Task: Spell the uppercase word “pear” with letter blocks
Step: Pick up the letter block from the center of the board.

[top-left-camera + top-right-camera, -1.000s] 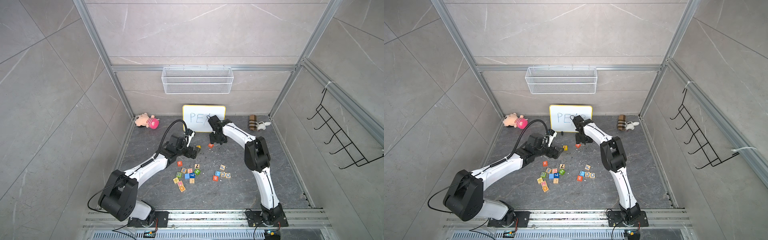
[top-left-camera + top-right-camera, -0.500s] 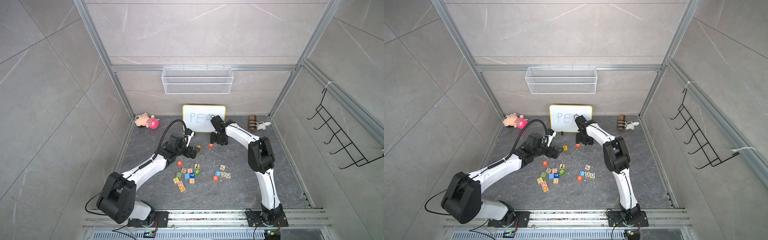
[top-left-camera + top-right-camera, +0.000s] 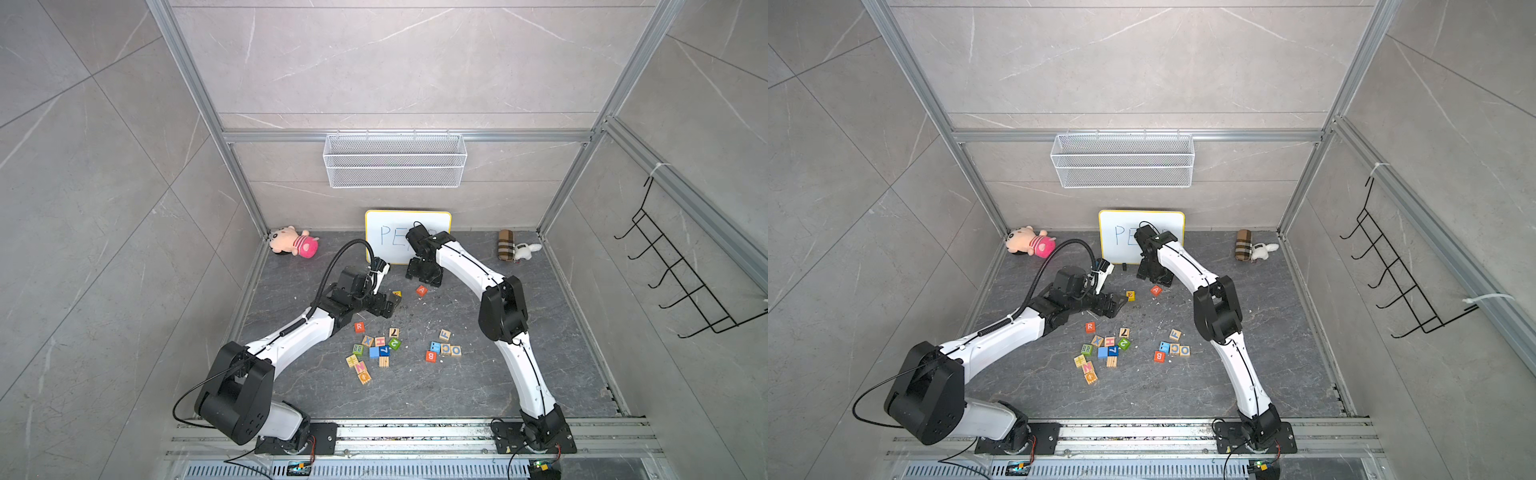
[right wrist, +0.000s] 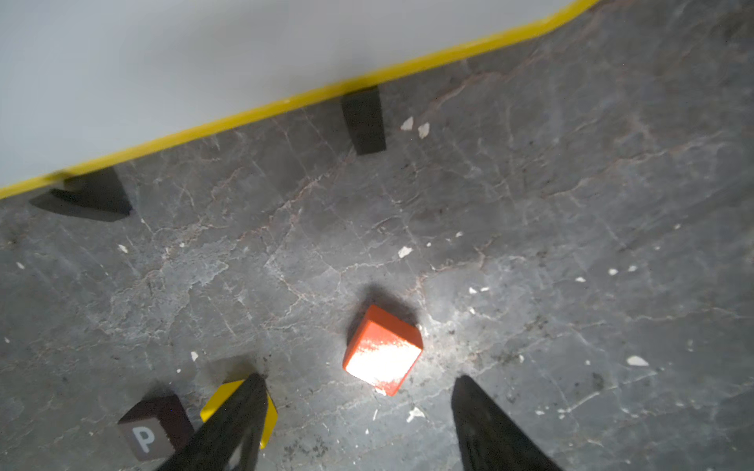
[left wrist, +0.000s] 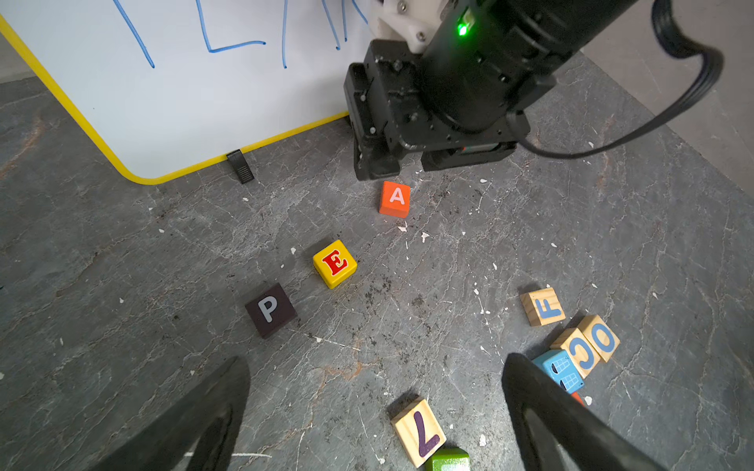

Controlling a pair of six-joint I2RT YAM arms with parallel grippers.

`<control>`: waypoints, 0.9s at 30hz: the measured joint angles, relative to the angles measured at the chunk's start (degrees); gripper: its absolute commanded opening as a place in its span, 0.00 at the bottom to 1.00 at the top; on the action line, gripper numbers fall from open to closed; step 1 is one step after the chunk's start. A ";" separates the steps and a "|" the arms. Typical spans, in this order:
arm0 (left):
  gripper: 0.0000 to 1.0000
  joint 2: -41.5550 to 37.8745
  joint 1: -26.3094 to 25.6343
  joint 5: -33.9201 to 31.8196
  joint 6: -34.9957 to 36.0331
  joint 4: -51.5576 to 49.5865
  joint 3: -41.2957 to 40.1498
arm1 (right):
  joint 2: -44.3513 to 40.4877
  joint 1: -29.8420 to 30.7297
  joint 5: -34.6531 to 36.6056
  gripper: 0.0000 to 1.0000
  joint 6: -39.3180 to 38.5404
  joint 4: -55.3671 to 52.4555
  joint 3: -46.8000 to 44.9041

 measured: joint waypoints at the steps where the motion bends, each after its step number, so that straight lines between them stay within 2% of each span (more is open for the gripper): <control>1: 1.00 0.00 0.00 0.00 0.02 0.04 0.00 | 0.87 0.31 0.35 0.73 0.87 -0.87 0.96; 10: 1.00 -0.35 0.00 -0.02 0.26 0.26 -0.76 | 3.06 0.74 1.92 0.70 5.51 -3.58 2.25; 27: 1.00 -0.37 0.00 -0.02 0.28 0.50 -1.07 | 4.81 0.74 1.92 0.65 8.46 -3.06 2.34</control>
